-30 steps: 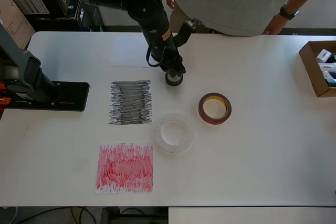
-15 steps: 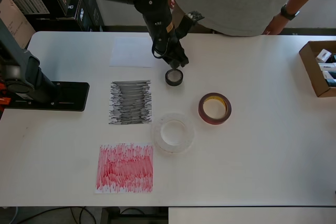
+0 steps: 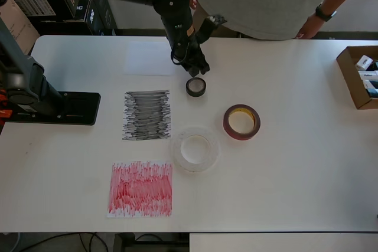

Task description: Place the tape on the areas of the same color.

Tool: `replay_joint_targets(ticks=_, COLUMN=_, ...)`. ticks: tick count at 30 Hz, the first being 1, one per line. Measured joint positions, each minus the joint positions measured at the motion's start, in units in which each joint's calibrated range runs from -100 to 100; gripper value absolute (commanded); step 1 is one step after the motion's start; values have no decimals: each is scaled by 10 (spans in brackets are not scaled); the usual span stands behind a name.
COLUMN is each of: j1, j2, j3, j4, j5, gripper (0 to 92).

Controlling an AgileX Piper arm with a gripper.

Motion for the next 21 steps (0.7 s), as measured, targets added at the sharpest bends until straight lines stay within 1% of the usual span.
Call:
replay_joint_targets(ticks=7, j1=-3, j2=24, j3=-9, j4=-2, j5=0, gripper=293)
replay_joint_targets(ticks=21, j1=-10, j2=24, j3=-10, j4=-2, j5=-1, gripper=293)
